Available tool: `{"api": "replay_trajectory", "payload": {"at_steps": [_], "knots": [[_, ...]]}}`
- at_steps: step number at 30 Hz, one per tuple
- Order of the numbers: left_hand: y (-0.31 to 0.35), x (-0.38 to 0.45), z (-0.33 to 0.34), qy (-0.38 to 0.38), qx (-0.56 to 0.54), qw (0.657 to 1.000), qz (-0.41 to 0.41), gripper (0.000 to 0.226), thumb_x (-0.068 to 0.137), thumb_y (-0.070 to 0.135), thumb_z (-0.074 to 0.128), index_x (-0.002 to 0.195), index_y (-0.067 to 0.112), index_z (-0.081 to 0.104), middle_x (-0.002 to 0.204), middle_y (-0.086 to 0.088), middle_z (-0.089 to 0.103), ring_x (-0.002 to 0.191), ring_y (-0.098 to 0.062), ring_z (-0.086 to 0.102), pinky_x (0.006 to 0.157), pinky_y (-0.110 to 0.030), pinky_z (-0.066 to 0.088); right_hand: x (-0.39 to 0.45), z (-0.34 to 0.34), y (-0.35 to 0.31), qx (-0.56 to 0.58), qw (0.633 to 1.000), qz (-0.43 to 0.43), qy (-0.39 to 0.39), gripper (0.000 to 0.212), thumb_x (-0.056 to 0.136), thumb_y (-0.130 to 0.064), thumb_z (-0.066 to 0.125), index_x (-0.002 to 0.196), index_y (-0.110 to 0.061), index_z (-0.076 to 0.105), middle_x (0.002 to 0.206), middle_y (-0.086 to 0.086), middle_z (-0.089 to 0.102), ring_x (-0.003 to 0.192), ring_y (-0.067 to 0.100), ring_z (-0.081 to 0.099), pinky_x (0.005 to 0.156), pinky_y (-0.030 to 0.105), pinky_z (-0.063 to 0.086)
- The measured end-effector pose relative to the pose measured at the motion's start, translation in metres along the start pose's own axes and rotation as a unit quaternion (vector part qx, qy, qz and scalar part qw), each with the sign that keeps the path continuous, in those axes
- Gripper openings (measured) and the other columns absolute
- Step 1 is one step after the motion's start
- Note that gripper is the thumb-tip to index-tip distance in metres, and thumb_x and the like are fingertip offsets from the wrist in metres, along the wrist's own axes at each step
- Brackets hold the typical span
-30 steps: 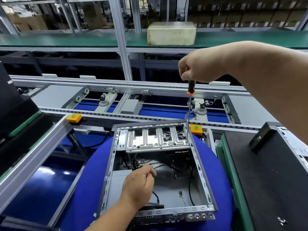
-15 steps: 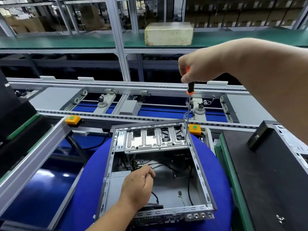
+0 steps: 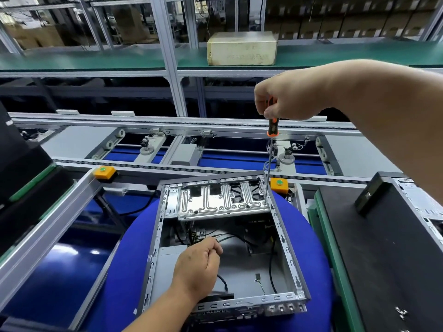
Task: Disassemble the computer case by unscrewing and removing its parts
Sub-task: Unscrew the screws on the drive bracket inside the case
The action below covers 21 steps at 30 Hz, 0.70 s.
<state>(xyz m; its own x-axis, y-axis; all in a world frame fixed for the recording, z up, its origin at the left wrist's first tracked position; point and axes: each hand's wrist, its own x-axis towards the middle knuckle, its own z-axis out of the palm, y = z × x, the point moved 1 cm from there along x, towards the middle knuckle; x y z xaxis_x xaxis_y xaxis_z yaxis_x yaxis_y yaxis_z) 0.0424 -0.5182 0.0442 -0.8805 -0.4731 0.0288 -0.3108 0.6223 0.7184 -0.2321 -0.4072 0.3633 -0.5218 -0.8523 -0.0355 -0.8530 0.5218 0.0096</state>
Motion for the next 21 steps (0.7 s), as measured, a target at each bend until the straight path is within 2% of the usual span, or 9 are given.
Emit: {"api": "replay_trajectory", "payload": {"at_steps": [4,8,10,12,14,18,21], "knots": [[0.000,0.000,0.001,0.005,-0.001,1.000,-0.001,0.024,0.091,0.024,0.041,0.084,0.036,0.060,0.062,0.014,0.059,0.058,-0.011,0.052,0.054,-0.028,0.037,-0.007,-0.003,-0.003,0.051,0.998,-0.002,-0.025,0.025,0.092,-0.023,0.068,0.095,-0.047,0.060,0.092,-0.012,0.063,0.078,0.015,0.062,0.061,0.035,0.046],[0.000,0.000,0.002,0.007,-0.002,1.000,0.000,0.024,0.091,0.026,0.040,0.084,0.037,0.060,0.061,0.014,0.059,0.056,-0.011,0.051,0.054,-0.029,0.036,-0.011,0.001,-0.006,0.062,0.998,0.001,-0.015,0.027,0.091,-0.018,0.066,0.098,-0.043,0.060,0.088,-0.008,0.065,0.073,0.017,0.061,0.058,0.034,0.042],[0.000,0.000,0.002,0.007,0.000,1.000,0.002,0.024,0.091,0.024,0.041,0.084,0.037,0.060,0.061,0.014,0.059,0.056,-0.011,0.051,0.053,-0.029,0.038,-0.011,0.001,-0.008,0.046,0.999,0.015,-0.009,0.019,0.092,-0.024,0.065,0.099,-0.040,0.058,0.089,-0.005,0.064,0.075,0.018,0.060,0.060,0.035,0.043],[0.000,0.000,0.002,0.005,-0.001,1.000,0.002,0.024,0.091,0.023,0.042,0.084,0.036,0.060,0.061,0.014,0.059,0.056,-0.011,0.050,0.053,-0.030,0.039,-0.009,0.003,-0.007,-0.008,0.999,0.032,-0.003,0.010,0.095,-0.042,0.062,0.100,-0.036,0.055,0.092,-0.005,0.062,0.080,0.018,0.058,0.065,0.038,0.044],[0.000,0.000,0.002,0.006,-0.002,1.000,0.001,0.023,0.091,0.024,0.041,0.084,0.037,0.060,0.061,0.014,0.059,0.056,-0.011,0.050,0.053,-0.029,0.038,-0.007,0.006,-0.006,-0.067,0.997,0.039,0.011,0.023,0.097,-0.055,0.054,0.100,-0.033,0.053,0.091,-0.006,0.059,0.081,0.019,0.057,0.064,0.038,0.041],[0.000,-0.001,0.001,0.006,0.002,1.000,0.001,0.023,0.090,0.026,0.040,0.083,0.037,0.059,0.063,0.014,0.060,0.057,-0.012,0.051,0.054,-0.027,0.037,-0.011,0.010,-0.002,-0.074,0.995,0.034,0.061,0.019,0.098,-0.051,0.055,0.097,-0.032,0.054,0.089,-0.009,0.058,0.078,0.017,0.054,0.062,0.036,0.040],[0.001,-0.001,0.000,0.004,0.004,1.000,0.002,0.023,0.090,0.026,0.041,0.084,0.036,0.059,0.065,0.012,0.061,0.059,-0.012,0.053,0.054,-0.027,0.038,-0.019,0.009,0.002,-0.065,0.995,0.039,0.070,0.017,0.097,-0.049,0.056,0.092,-0.033,0.053,0.087,-0.009,0.057,0.075,0.013,0.051,0.058,0.033,0.037]]}}
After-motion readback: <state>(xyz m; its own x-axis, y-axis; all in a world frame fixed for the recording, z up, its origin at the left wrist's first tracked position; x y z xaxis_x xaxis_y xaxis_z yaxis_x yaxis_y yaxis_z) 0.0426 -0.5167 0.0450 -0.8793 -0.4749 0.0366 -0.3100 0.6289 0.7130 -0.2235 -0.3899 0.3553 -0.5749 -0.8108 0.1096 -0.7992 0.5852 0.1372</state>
